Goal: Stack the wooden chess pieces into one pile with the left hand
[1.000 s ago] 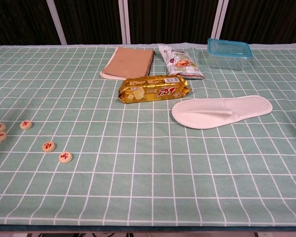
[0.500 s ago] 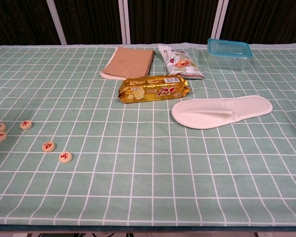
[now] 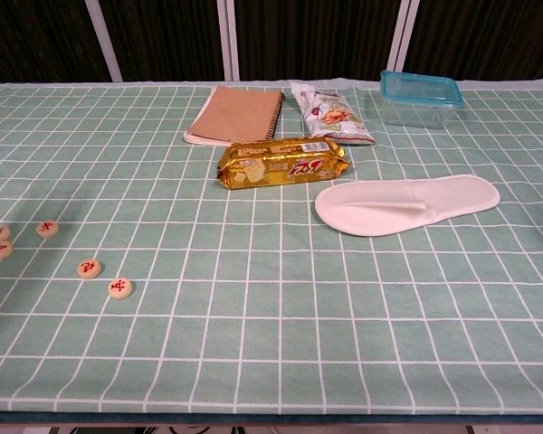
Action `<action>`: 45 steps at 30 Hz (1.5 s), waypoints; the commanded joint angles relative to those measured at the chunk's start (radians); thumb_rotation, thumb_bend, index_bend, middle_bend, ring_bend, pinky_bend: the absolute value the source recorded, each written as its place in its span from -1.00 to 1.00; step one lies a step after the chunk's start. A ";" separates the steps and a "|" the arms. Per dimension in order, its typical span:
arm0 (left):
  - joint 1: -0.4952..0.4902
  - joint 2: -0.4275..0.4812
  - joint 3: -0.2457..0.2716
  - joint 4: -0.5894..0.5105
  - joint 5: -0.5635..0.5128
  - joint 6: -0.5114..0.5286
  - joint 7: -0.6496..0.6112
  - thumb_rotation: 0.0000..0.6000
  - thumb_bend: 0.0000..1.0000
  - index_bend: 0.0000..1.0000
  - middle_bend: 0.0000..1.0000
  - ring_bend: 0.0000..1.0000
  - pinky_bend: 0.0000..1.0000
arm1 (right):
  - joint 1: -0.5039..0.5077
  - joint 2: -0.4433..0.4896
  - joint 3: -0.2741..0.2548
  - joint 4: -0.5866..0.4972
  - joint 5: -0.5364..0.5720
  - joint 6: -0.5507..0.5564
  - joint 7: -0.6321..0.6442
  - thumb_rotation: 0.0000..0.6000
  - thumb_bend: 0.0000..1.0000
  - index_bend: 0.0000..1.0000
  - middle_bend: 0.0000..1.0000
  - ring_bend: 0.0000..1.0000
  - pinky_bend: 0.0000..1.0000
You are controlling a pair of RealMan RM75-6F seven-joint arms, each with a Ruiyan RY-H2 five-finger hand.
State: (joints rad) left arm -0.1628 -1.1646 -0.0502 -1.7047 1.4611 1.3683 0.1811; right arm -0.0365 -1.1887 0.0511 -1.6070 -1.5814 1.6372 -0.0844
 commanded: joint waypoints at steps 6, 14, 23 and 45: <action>-0.075 -0.061 -0.031 0.059 -0.063 -0.105 0.052 1.00 -0.70 -0.59 -1.00 -1.00 -1.00 | -0.001 -0.001 0.005 -0.005 0.012 -0.001 0.000 1.00 -0.59 -0.81 -0.94 -1.00 -1.00; -0.162 -0.135 -0.032 0.140 -0.122 -0.246 0.112 1.00 -0.69 -0.44 -1.00 -1.00 -1.00 | -0.002 -0.001 0.008 -0.014 0.026 -0.008 -0.001 1.00 -0.59 -0.81 -0.94 -1.00 -1.00; -0.197 -0.202 -0.023 0.217 -0.164 -0.295 0.144 1.00 -0.55 -0.27 -1.00 -1.00 -1.00 | -0.003 0.001 0.011 -0.020 0.038 -0.014 0.004 1.00 -0.59 -0.81 -0.94 -1.00 -1.00; -0.220 -0.271 0.002 0.306 -0.193 -0.296 0.200 1.00 -0.48 -0.12 -0.99 -1.00 -1.00 | -0.004 0.001 0.015 -0.028 0.049 -0.017 0.005 1.00 -0.59 -0.81 -0.94 -1.00 -1.00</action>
State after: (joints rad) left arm -0.3824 -1.4343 -0.0494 -1.4019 1.2702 1.0720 0.3776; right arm -0.0403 -1.1878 0.0661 -1.6348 -1.5319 1.6197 -0.0790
